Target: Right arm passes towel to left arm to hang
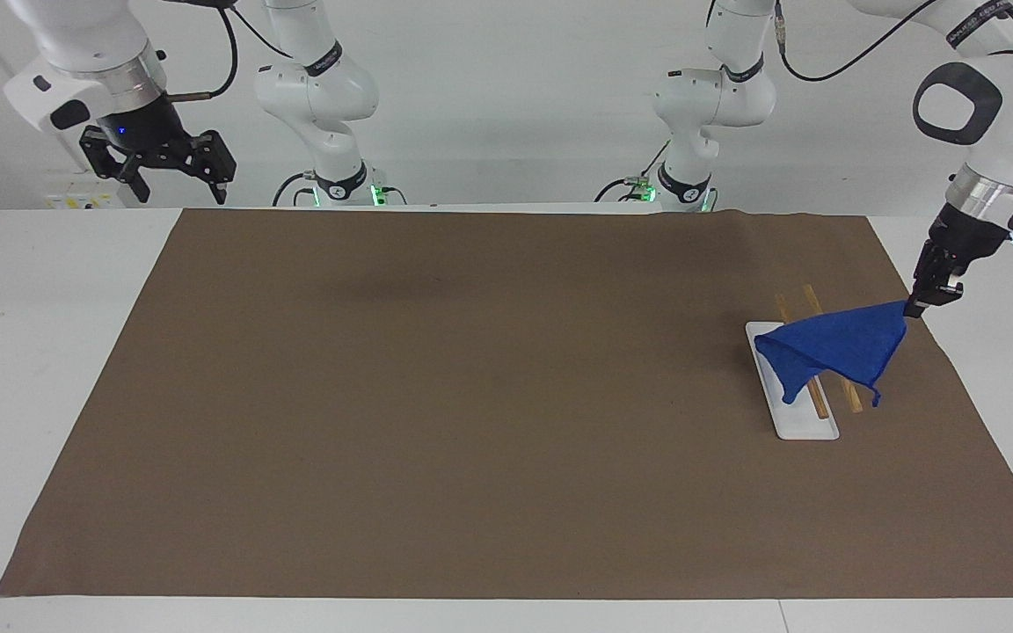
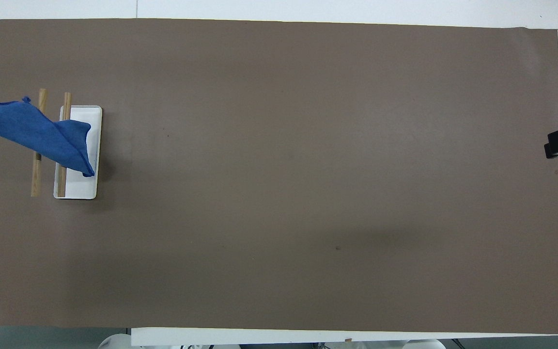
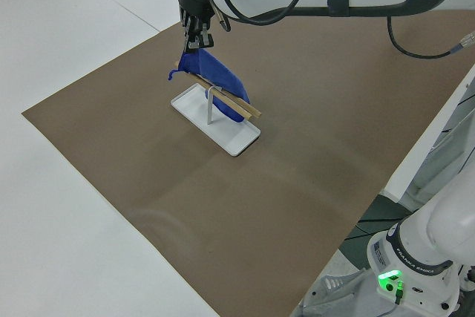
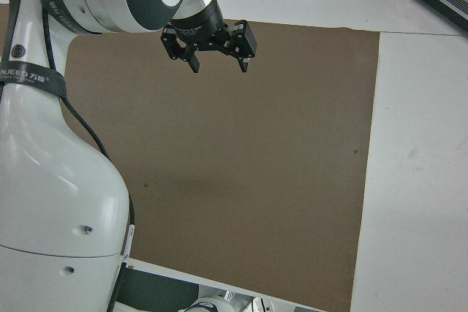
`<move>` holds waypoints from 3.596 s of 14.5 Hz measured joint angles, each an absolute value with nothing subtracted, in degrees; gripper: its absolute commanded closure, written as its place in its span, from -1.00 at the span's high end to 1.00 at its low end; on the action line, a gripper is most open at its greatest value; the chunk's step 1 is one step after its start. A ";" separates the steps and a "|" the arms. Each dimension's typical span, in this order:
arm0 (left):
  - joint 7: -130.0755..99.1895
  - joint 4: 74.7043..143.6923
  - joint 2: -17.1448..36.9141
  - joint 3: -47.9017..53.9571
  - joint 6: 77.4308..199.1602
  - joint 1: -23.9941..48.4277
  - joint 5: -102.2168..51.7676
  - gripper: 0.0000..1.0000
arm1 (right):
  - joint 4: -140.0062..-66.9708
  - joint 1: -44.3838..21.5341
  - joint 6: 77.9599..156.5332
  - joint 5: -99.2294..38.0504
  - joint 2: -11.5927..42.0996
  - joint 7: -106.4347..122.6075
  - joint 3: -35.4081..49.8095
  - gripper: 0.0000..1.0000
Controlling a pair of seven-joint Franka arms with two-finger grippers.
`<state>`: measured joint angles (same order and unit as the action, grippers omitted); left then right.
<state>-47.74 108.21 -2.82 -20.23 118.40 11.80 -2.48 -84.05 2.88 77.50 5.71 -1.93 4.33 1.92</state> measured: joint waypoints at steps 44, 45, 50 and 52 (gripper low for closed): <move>-13.79 92.21 -5.77 -7.47 82.45 12.78 1.34 1.00 | -84.16 2.28 75.99 4.05 -1.68 5.07 0.12 1.00; -12.59 92.21 -5.76 -7.36 82.44 12.53 1.37 1.00 | -84.16 2.28 75.99 4.05 -1.68 5.07 0.12 1.00; -9.81 92.20 -5.73 -7.24 82.38 12.30 1.48 1.00 | -84.16 2.28 75.99 4.05 -1.68 5.07 0.12 1.00; -9.03 92.20 -5.72 -6.79 82.25 12.28 1.50 1.00 | -84.16 2.28 75.99 4.05 -1.68 5.07 0.12 1.00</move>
<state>-9.03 92.20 -5.72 -6.79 82.25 12.28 1.50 -84.16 2.28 75.99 4.05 -1.68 5.07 0.12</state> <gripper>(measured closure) 0.000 0.000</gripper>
